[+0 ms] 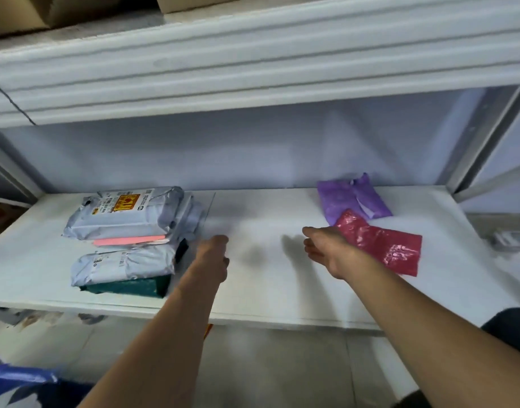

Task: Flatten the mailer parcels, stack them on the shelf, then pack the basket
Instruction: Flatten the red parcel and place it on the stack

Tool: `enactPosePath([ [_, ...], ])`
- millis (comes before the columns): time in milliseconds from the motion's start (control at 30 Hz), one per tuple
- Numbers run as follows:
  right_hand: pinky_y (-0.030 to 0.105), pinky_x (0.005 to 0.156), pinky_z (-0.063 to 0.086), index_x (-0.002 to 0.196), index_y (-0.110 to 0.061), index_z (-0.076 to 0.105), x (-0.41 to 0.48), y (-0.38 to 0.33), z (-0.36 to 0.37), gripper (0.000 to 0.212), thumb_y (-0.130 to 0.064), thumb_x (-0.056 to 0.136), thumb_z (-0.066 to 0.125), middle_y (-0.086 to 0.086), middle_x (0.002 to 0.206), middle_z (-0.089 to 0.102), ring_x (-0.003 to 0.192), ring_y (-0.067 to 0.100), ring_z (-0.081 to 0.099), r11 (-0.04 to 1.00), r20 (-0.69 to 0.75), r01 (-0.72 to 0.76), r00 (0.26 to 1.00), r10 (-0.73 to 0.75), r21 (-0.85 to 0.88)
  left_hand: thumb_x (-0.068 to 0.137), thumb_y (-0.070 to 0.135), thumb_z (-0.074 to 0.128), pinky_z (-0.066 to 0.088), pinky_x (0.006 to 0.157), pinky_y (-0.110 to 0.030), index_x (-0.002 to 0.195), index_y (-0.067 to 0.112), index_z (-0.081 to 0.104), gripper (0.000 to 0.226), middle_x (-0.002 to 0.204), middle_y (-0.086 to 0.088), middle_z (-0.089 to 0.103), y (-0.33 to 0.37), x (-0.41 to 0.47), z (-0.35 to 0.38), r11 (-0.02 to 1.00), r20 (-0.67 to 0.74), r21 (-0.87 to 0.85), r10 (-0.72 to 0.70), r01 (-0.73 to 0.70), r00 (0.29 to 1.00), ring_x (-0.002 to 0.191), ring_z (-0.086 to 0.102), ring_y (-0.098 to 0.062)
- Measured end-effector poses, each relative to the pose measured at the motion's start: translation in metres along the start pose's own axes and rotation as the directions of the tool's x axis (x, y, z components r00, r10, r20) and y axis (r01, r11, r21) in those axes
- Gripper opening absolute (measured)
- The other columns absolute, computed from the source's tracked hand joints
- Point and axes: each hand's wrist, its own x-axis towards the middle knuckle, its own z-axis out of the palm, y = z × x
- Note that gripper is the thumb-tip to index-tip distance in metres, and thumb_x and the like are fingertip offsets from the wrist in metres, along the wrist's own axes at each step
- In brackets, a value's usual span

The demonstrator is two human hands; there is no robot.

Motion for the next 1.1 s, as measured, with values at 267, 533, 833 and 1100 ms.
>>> enactPosePath([
  [267, 0.03, 0.062, 0.04, 0.082, -0.012, 0.062, 0.022, 0.02, -0.064, 0.005, -0.013, 0.087, 0.064, 0.009, 0.078, 0.056, 0.059, 0.015, 0.045, 1.0, -0.083, -0.011, 0.997, 0.012, 0.008, 0.089, 0.006, 0.055, 0.045, 0.066, -0.026, 0.075, 0.009, 0.049, 0.016, 0.067, -0.006, 0.045, -0.029, -0.001, 0.096, 0.983, 0.209, 0.183, -0.014, -0.025, 0.978, 0.061, 0.042, -0.019],
  [533, 0.034, 0.094, 0.042, 0.118, -0.013, 0.063, 0.047, 0.026, -0.13, 0.034, -0.031, 0.091, 0.051, 0.015, 0.124, 0.056, 0.114, 0.035, 0.051, 0.802, -0.503, -0.091, 0.818, -0.278, -0.591, 0.087, 0.009, 0.067, 0.048, 0.086, -0.029, 0.083, 0.006, 0.062, 0.007, 0.084, -0.008, 0.056, -0.067, -0.009, 0.178, 0.926, 0.349, 0.359, -0.016, -0.117, 0.937, 0.079, 0.053, -0.016],
  [833, 0.038, 0.095, 0.05, 0.13, -0.017, 0.054, 0.057, 0.041, -0.127, 0.047, -0.022, 0.083, 0.052, 0.014, 0.127, 0.051, 0.111, 0.036, 0.056, 0.869, -0.441, -0.164, 0.895, -0.068, -0.466, 0.081, -0.003, 0.065, 0.049, 0.063, -0.023, 0.089, 0.0, 0.066, 0.008, 0.086, -0.015, 0.063, -0.07, -0.014, 0.188, 0.823, 0.422, 0.488, 0.067, -0.289, 0.904, 0.072, 0.058, -0.016],
  [1100, 0.034, 0.09, 0.052, 0.123, -0.012, 0.053, 0.03, 0.021, -0.07, 0.037, -0.014, 0.085, 0.058, 0.007, 0.11, 0.063, 0.104, 0.028, 0.063, 0.972, -0.31, 0.045, 0.943, -0.117, -0.229, 0.078, -0.015, 0.056, 0.058, 0.067, -0.03, 0.093, -0.004, 0.067, 0.021, 0.084, -0.018, 0.066, -0.028, -0.012, 0.111, 0.863, 0.342, 0.429, 0.119, -0.268, 0.932, 0.071, 0.062, -0.024],
])
